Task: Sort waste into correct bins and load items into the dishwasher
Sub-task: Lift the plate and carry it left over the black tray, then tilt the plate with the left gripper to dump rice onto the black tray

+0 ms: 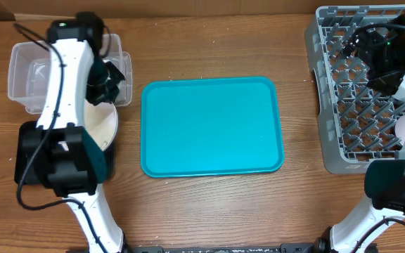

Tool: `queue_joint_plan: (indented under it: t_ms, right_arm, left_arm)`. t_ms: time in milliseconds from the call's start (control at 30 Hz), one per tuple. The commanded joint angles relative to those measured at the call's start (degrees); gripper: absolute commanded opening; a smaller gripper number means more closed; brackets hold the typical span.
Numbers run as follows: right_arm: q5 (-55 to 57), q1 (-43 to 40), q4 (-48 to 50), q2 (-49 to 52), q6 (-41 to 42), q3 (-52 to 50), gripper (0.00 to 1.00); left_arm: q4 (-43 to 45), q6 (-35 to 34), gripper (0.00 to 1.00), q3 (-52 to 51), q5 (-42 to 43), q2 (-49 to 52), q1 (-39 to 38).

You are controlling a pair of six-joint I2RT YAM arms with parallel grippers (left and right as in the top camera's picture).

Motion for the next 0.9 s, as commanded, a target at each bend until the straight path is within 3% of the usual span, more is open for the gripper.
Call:
queue_joint_plan:
  t_ms: [0, 867]
  right_arm:
    - [0.2, -0.2, 0.3, -1.1, 0.3, 1.0, 1.00]
    - [0.2, -0.2, 0.3, -1.1, 0.3, 1.0, 1.00]
  left_arm:
    - [0.3, 4.2, 0.04, 1.2, 10.1, -2.7, 4.3]
    - [-1.9, 17.6, 0.04, 1.2, 37.0, -2.7, 18.3]
